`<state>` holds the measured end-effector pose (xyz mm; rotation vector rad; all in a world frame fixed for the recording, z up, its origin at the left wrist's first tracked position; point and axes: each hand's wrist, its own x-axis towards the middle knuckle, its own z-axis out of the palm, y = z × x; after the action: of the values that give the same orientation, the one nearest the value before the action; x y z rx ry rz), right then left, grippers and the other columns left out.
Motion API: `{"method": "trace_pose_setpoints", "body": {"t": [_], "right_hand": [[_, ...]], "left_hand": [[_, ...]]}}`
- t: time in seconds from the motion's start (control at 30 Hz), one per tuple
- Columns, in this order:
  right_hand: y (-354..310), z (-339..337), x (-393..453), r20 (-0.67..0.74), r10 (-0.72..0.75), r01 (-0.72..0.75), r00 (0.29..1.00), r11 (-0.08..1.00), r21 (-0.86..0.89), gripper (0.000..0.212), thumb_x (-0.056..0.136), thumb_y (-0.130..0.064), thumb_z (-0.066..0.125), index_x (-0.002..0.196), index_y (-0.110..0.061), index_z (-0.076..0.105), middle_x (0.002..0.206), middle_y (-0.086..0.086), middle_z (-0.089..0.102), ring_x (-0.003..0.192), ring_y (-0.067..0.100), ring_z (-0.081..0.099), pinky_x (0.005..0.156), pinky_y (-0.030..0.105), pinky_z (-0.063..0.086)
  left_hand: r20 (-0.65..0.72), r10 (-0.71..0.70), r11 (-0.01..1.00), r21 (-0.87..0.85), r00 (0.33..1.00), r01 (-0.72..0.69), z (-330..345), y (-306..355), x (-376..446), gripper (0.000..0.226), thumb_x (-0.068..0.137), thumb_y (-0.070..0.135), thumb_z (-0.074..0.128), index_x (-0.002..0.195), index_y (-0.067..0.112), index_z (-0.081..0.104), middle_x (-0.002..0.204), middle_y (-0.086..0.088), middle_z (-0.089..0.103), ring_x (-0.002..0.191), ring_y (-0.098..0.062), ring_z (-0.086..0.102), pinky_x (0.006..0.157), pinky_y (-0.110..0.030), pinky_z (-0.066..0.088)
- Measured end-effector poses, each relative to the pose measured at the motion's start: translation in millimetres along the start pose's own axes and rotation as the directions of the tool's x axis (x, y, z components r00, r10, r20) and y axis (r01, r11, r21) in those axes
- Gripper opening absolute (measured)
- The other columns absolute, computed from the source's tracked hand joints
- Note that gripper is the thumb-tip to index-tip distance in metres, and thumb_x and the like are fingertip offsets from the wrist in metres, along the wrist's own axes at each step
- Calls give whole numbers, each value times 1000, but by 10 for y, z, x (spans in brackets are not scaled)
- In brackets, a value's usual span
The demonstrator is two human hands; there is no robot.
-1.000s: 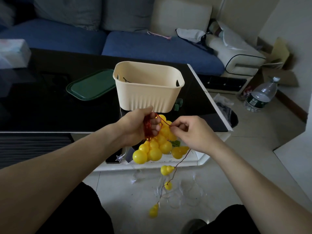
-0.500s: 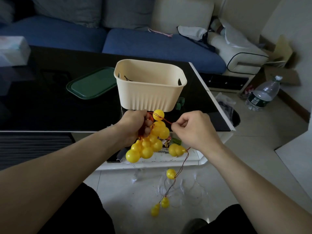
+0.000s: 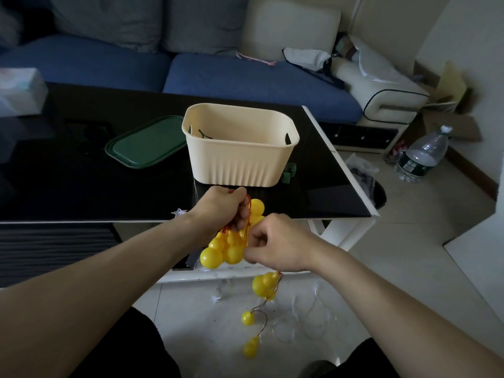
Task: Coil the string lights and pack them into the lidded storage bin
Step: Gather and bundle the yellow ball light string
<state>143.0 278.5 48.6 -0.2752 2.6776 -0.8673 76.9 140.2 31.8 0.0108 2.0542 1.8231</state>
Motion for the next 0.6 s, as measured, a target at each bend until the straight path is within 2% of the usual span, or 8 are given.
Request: {"method": "trace_pose_setpoints", "body": {"t": [0.1,0.17,0.3,0.4,0.5,0.6], "right_hand": [[-45,15,3,81,-36,29,996,996,89,17,84,-18,69,72,-5,71,49,-12,57,50,2,52,52,18,42],[-46,21,21,88,-37,25,995,992,125,14,87,-15,69,79,-4,74,51,-12,60,48,0,54,50,16,44],[26,7,64,63,16,-24,998,992,122,15,90,-18,68,76,-16,73,60,-6,66,45,7,58,52,28,53],[103,-33,108,-16,67,-65,998,992,108,18,91,-23,67,75,-16,72,58,-5,67,47,8,59,55,30,54],[145,-58,122,15,79,-80,997,991,103,15,90,-22,67,81,-12,72,57,-5,67,50,5,58,57,29,52],[125,-36,106,79,66,-69,995,997,28,18,90,-22,66,74,-13,68,57,-6,67,53,2,60,57,24,50]], "left_hand": [[35,-43,999,8,998,43,30,11,-15,34,102,23,50,72,8,55,52,-4,56,43,-18,48,49,-27,41],[61,-57,998,9,996,57,30,20,-14,32,99,24,55,71,8,55,55,-5,56,46,-18,48,51,-28,42],[67,-70,997,36,995,68,4,14,8,35,98,26,58,68,9,54,56,-7,54,44,-17,46,48,-27,39],[49,-103,993,59,993,101,-16,17,14,39,100,28,55,65,11,49,48,-4,49,37,-15,40,41,-21,35],[170,-179,983,77,969,168,-21,49,-4,40,102,33,49,70,11,54,47,-2,43,36,-14,33,40,-20,29],[268,-225,974,55,937,218,3,57,-20,41,103,37,46,75,9,58,47,-1,44,37,-13,34,45,-25,27]]}}
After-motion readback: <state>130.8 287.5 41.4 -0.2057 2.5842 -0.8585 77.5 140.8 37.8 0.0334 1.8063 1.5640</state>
